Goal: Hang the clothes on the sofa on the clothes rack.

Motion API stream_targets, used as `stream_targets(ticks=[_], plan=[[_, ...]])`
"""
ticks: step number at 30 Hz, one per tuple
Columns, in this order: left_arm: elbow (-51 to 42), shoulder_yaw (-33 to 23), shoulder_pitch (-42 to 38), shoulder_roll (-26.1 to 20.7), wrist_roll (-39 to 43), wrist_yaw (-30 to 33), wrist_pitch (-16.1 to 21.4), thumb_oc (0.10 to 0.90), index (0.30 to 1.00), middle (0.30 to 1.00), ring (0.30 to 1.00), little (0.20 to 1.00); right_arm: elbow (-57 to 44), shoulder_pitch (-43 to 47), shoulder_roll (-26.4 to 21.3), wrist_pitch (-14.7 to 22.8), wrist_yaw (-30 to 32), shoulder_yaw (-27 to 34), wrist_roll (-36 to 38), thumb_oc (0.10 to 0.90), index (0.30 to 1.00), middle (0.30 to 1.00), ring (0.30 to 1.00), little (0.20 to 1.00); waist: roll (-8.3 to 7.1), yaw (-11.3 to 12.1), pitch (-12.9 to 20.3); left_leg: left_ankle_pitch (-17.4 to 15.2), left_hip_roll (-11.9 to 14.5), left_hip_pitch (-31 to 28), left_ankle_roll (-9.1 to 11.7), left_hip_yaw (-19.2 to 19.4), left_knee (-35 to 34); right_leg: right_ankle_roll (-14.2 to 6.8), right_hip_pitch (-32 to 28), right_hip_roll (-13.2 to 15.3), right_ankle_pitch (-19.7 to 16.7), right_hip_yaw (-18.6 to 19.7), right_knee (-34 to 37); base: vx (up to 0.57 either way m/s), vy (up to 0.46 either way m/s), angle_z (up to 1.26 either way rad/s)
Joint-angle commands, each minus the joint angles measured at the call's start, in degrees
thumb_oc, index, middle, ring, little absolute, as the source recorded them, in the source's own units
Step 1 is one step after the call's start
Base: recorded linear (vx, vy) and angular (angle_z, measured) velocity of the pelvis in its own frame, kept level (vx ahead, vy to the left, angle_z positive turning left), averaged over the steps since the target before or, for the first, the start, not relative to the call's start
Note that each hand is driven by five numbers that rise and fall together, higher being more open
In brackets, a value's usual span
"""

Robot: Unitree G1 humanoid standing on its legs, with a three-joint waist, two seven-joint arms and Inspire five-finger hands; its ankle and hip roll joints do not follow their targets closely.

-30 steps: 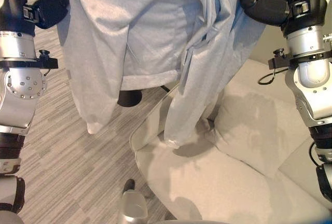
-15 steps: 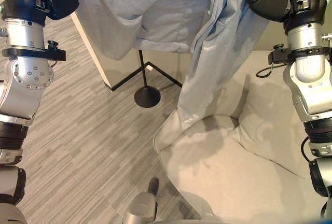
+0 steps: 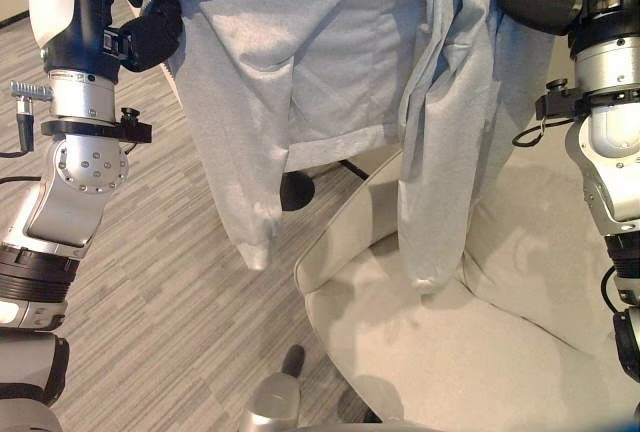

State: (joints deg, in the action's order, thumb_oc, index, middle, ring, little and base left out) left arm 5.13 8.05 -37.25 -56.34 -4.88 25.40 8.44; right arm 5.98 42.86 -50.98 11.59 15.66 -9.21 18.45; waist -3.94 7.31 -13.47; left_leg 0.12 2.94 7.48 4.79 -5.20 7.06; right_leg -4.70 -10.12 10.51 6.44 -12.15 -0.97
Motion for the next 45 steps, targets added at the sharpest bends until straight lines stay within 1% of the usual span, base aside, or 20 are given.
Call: stream_targets(ticks=[1,6,7,8,9,10,11,12,14,15,16,17,18,20,21,28,33,36,41,45], plan=[[4.2,-8.86,-2.86,-2.61,2.28,3.99,-1.99,0.4,0.3,0.3,0.3,0.3,3.17,3.41,-6.33,1.98,6.86,8.43,2.07,0.4,0.3,0.3,0.3,0.3,-0.53,-1.01,8.45,2.78,14.29,-7.19,1.33,-0.8,-9.33,-4.3,3.18,4.01,-4.81,0.59,5.57,0.04,0.576,0.01],[5.23,-4.56,-5.94,-2.07,4.18,4.02,-1.62,0.4,0.3,0.3,0.3,0.3,2.17,-0.33,-6.31,0.64,8.14,10.59,0.11,0.4,0.3,0.3,0.3,0.3,1.78,-2.32,9.6,8.41,19.85,-6.8,5.45,-4.75,-8.57,-7.77,2.38,12.1,-4.66,0.73,1.5,0.06,0.687,0.12],[5.63,-3.59,-7.43,-1.97,4.67,3.81,-1.37,0.4,0.3,0.3,0.3,0.3,1.78,-0.85,-5.46,0.18,7.91,10.87,-0.42,0.4,0.3,0.3,0.3,0.3,2.23,-1.88,10.04,3.52,18.62,-7.89,6.42,-6.95,-7.98,-8.86,2.86,13.9,-6.78,0.88,2.09,-0.02,0.964,0.03],[4.66,-2.73,-8.22,-1.42,4.24,3.12,-1.54,0.4,0.3,0.3,0.3,0.3,2.15,-2.1,-5.05,-1.53,7.76,12.56,-2.61,0.4,0.3,0.3,0.3,0.3,2.64,-2.64,10.27,-3.54,15.06,-8.35,7.27,-7.4,-5.82,-10.3,3.96,17.69,-17.25,0.46,3.56,-0.01,0.727,0.13],[4.62,-2.56,-8.31,-1.42,4.21,3.12,-1.61,0.4,0.3,0.3,0.3,0.3,1.91,-2.4,-4.94,-1.72,7.78,12.83,-2.72,0.4,0.3,0.3,0.3,0.3,2.31,-2.26,10.39,-4.7,14.71,-8.11,7.08,-7.03,-4.59,-10.3,3.43,17.89,-17.62,0.47,4.68,-0.15,0.898,0.2],[3.96,-1.58,-9.35,-0.91,4.26,3.15,-1.16,0.4,0.3,0.3,0.3,0.3,1.5,-2.4,-4.41,-1.71,8.82,12.82,-3.61,0.4,0.3,0.3,0.3,0.3,2.22,-1.7,9.55,-8.83,11.88,-8.18,5.09,-4.31,-2.7,-10.3,6.17,20.87,-26.53,-3.21,5.12,-0.09,0.474,0.23],[3.81,-1.62,-9.3,-0.91,4.19,3.16,-1.25,0.4,0.3,0.3,0.3,0.3,1.36,-2.47,-4.33,-1.83,8.84,12.93,-3.71,0.4,0.3,0.3,0.3,0.3,1.91,-1.56,9.57,-9.17,11.47,-7.95,4.87,-4.13,-2.18,-10.3,6.19,21.22,-26.79,-3.12,5.45,-0.21,1.001,-0.19],[2.6,-0.05,-11.1,-1.1,3.52,2.3,-1.45,0.4,0.3,0.3,0.3,0.3,0.98,-3.62,-2.52,-1.34,9.33,14.48,-3.11,0.4,0.3,0.3,0.3,0.3,2.59,-2.57,8.25,-8.92,7.22,-6.89,2.69,-3.27,-1.99,-8.44,6.57,17.28,-20.98,-0.23,2.1,-0.1,0.538,-0.13],[2.8,0.75,-11.85,-0.8,3.65,2.18,-1.68,0.4,0.3,0.3,0.3,0.3,1.05,-3.66,-2.52,-1.33,9.21,14.83,-2.86,0.4,0.3,0.3,0.3,0.3,2.62,-2.21,7.82,-7.43,5.85,-6.53,2.06,-2.93,-2.6,-7.82,7.76,14.89,-17.98,1.72,-1.43,-0.13,0.524,0.25],[3.53,1.28,-12.83,-0.81,3.61,2.23,-1.73,0.4,0.3,0.3,0.3,0.3,1.75,-2.39,-3.09,-0.92,9.43,13.92,-2.58,0.4,0.3,0.3,0.3,0.3,3.09,-1.48,7.72,-6.17,4.81,-6.78,1.56,-1.83,-4.07,-7.5,7.18,12.73,-14.64,-0.35,-3.05,-0.17,0.666,0.48],[3.64,2.12,-13.57,-0.63,3.28,1.68,-2.74,0.4,0.3,0.3,0.3,0.3,2.51,-0.61,-4.16,-1.12,9.05,12.38,-2.23,0.4,0.3,0.3,0.3,0.3,4.25,-0.96,7.5,-4.67,3.22,-7.58,-0.09,-0.8,-7.6,-4.51,7.13,7.42,-5.65,-5.01,-7.34,-0.14,0.498,0.02],[3.59,1.98,-13.56,-0.56,3.25,1.68,-2.81,0.4,0.3,0.3,0.3,0.3,2.67,-0.34,-4.31,-1.07,9.04,12.2,-2.18,0.4,0.3,0.3,0.3,0.3,4.38,-1.15,7.43,-4.17,3.32,-7.6,0.0,-0.98,-8.04,-4.25,7.37,7.39,-5.43,-5.2,-7.77,-0.07,0.486,-0.07],[3.34,0.27,-12.13,-0.04,2.76,1.61,-3.18,0.4,0.3,0.3,0.3,0.3,2.81,-0.18,-4.51,-1.02,8.49,12.28,-1.92,0.4,0.3,0.3,0.3,0.3,4.28,-1.4,7.34,-3.43,1.27,-9.21,-0.87,-1.16,-10.0,-2.69,8.43,1.68,-0.72,-4.15,-10.84,-0.01,0.181,-0.37],[3.02,-0.88,-10.93,0.31,2.7,1.51,-3.21,0.4,0.3,0.3,0.3,0.3,2.97,0.05,-4.46,-0.78,8.34,12.08,-1.85,0.4,0.3,0.3,0.3,0.3,4.15,-1.6,7.22,-3.1,0.45,-10.29,-1.09,-1.2,-10.89,-2.44,9.51,-0.38,-0.02,-2.72,-12.34,0.04,0.201,-0.16],[2.75,-2.2,-9.46,1.17,3.06,1.35,-3.23,0.4,0.3,0.3,0.3,0.3,3.51,0.15,-4.82,-0.62,8.3,10.92,-1.72,0.4,0.3,0.3,0.3,0.3,3.17,-2.02,6.87,-3.36,-1.71,-11.44,-1.6,-1.13,-11.36,-0.86,9.13,-4.59,1.0,0.7,-9.18,0.05,0.153,-0.12],[1.5,-6.2,-6.25,2.01,2.86,1.55,-3.14,0.4,0.3,0.3,0.3,0.3,3.33,1.41,-4.68,0.17,7.58,11.1,0.09,0.4,0.3,0.3,0.3,0.3,0.7,-1.75,7.91,-4.06,-3.96,-11.74,-1.82,-1.32,-10.07,-1.09,4.22,-6.43,-6.1,4.32,4.74,0.06,0.011,-0.01],[0.99,-7.46,-5.2,3.92,3.97,1.31,-2.5,0.4,0.3,0.3,0.3,0.3,1.83,1.53,-5.21,0.44,7.0,11.51,0.85,0.4,0.3,0.3,0.3,0.3,-0.79,-1.8,5.59,-8.81,-4.7,-4.3,-0.34,0.02,9.61,-0.33,1.35,-4.55,-5.24,3.03,5.97,0.01,-0.004,0.04],[1.25,-7.75,-5.13,3.53,4.16,1.8,-2.51,0.4,0.3,0.3,0.3,0.3,1.75,1.88,-5.81,0.2,6.54,10.84,1.12,0.4,0.3,0.3,0.3,0.3,-0.91,-1.76,5.88,-8.52,-1.17,-3.42,-0.08,0.59,7.19,-1.21,1.01,-3.58,-4.25,2.75,5.97,0.04,0.117,0.03],[1.86,-7.36,-5.59,1.08,4.45,2.89,-3.01,0.4,0.3,0.3,0.3,0.3,2.65,1.01,-7.45,0.92,7.17,11.55,1.38,0.4,0.3,0.3,0.3,0.3,-1.2,-1.7,6.9,-1.08,7.63,-2.83,1.56,-1.27,-11.06,-2.35,0.12,-1.06,-2.12,3.45,5.97,0.12,0.252,0.03],[2.56,-6.26,-6.47,0.44,4.55,3.55,-2.47,0.4,0.3,0.3,0.3,0.3,2.53,0.68,-7.7,0.8,7.98,11.17,0.36,0.4,0.3,0.3,0.3,0.3,-0.63,-1.21,6.94,1.23,10.68,-1.4,2.93,-4.04,-10.19,-3.31,-1.19,1.86,-1.33,5.0,5.3,0.12,0.459,0.0]])
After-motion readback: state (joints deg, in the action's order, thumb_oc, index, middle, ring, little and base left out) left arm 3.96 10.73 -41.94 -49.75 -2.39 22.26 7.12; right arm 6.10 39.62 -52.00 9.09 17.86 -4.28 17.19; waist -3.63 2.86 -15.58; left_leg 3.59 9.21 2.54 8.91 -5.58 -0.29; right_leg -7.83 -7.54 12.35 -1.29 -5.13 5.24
